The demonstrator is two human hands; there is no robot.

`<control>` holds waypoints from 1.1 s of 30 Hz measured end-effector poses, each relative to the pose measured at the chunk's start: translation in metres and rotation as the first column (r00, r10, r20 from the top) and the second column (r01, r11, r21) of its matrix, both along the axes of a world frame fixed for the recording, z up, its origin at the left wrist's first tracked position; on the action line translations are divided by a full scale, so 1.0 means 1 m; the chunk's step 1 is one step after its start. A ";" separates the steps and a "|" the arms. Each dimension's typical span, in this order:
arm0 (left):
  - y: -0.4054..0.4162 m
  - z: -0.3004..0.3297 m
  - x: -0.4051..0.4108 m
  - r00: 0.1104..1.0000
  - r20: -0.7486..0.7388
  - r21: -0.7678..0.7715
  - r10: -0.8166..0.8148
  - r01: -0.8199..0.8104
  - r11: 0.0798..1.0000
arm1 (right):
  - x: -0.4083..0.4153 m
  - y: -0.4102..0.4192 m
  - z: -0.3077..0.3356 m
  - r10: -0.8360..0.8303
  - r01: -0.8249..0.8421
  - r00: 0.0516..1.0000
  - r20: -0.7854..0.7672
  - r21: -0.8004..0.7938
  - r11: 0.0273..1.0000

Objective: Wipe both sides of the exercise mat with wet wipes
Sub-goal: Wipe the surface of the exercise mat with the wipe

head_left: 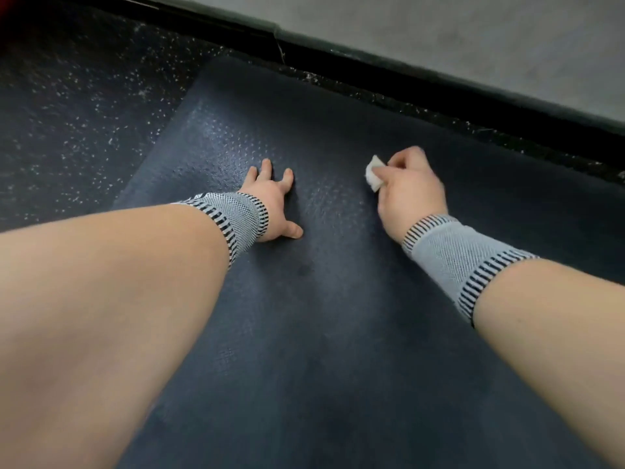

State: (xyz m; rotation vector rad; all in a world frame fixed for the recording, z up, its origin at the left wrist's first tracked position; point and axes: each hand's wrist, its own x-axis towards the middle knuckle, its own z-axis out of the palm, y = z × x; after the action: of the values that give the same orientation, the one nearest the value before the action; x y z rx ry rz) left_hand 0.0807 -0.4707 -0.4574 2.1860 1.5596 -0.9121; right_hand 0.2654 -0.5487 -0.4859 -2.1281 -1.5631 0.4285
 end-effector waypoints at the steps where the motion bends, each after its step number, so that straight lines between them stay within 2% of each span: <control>1: 0.001 -0.002 -0.001 1.000 0.002 -0.005 0.004 -0.004 1.000 | 0.008 -0.001 -0.002 -0.103 0.103 0.994 0.027 -0.003 0.995; 2: 0.002 -0.004 -0.002 1.000 0.003 -0.013 0.007 -0.007 1.000 | 0.008 -0.007 -0.004 -0.135 0.138 0.990 0.050 -0.050 0.989; 3: 0.002 -0.005 -0.004 1.000 0.003 -0.015 0.006 -0.006 1.000 | -0.002 -0.018 -0.006 -0.128 0.128 0.992 0.006 -0.084 0.988; 5: 0.005 -0.008 -0.007 1.000 0.014 -0.010 -0.011 0.011 1.000 | -0.036 -0.052 -0.011 0.095 -0.105 0.993 -0.068 -0.166 0.980; 7: 0.005 -0.008 -0.007 0.999 0.036 -0.019 -0.022 0.023 1.000 | -0.063 -0.082 -0.006 0.429 -0.429 0.901 -0.054 -0.242 0.870; 8: 0.005 -0.007 -0.007 0.999 0.045 -0.022 -0.030 0.031 0.999 | -0.064 -0.085 -0.002 0.461 -0.460 0.886 -0.055 -0.245 0.854; 9: 0.004 -0.006 -0.008 0.998 0.049 -0.025 -0.039 0.040 0.999 | -0.058 -0.077 0.005 0.397 -0.393 0.917 -0.032 -0.230 0.890; 11: 0.006 -0.007 -0.009 0.996 0.069 -0.037 -0.049 0.051 0.998 | -0.033 -0.048 0.005 0.080 -0.073 0.992 0.098 -0.078 0.994; 12: 0.006 -0.008 -0.010 0.995 0.084 -0.039 -0.051 0.055 0.998 | -0.018 -0.036 0.003 -0.113 0.118 0.983 0.144 -0.031 0.993; 13: 0.006 -0.009 -0.011 0.994 0.097 -0.037 -0.057 0.061 0.997 | -0.008 -0.029 0.001 -0.241 0.256 0.953 0.185 -0.066 0.964; 14: 0.007 -0.010 -0.011 0.992 0.108 -0.031 -0.067 0.070 0.997 | -0.009 -0.027 -0.004 -0.296 0.327 0.929 0.222 -0.122 0.937; 16: 0.009 -0.011 -0.013 0.989 0.117 -0.014 -0.092 0.095 0.995 | -0.044 -0.036 -0.005 -0.232 0.282 0.943 0.240 -0.202 0.938; 18: 0.008 -0.009 -0.013 0.988 0.114 -0.016 -0.104 0.107 0.994 | -0.101 -0.067 -0.008 -0.009 0.030 0.992 0.122 -0.168 0.985; 19: 0.008 -0.008 -0.012 0.987 0.111 -0.015 -0.114 0.116 0.993 | -0.128 -0.086 -0.004 0.129 -0.120 0.991 0.045 -0.170 0.978; 21: 0.011 -0.006 -0.012 0.985 0.108 -0.013 -0.134 0.136 0.991 | -0.154 -0.105 0.007 0.238 -0.239 0.971 -0.034 -0.237 0.942; 22: 0.011 -0.004 -0.012 0.984 0.103 -0.014 -0.145 0.147 0.989 | -0.153 -0.101 0.015 0.187 -0.187 0.982 -0.026 -0.267 0.945; 24: 0.010 -0.001 -0.013 0.980 0.079 0.008 -0.180 0.180 0.984 | -0.135 -0.082 0.019 -0.074 0.088 0.995 0.060 -0.289 0.953; 26: 0.006 0.002 -0.012 0.976 0.065 0.001 -0.210 0.211 0.978 | -0.119 -0.061 0.021 -0.386 0.401 0.916 0.110 -0.233 0.886; 27: 0.005 0.001 -0.013 0.975 0.070 -0.004 -0.212 0.212 0.977 | -0.116 -0.053 0.017 -0.453 0.467 0.884 0.114 -0.213 0.858; 30: 0.011 -0.004 -0.011 0.975 0.058 0.027 -0.213 0.212 0.977 | -0.132 -0.043 0.009 -0.331 0.361 0.931 0.153 -0.261 0.895; 33: 0.008 -0.007 -0.008 0.970 0.047 0.063 -0.237 0.234 0.970 | -0.165 -0.072 0.004 -0.147 0.179 0.979 0.138 -0.263 0.948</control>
State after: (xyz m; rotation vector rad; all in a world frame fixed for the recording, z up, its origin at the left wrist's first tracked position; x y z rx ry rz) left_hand 0.0729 -0.4624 -0.4640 2.4542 1.3372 -0.8757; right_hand 0.1003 -0.6203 -0.4823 -2.5144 -1.4420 0.4959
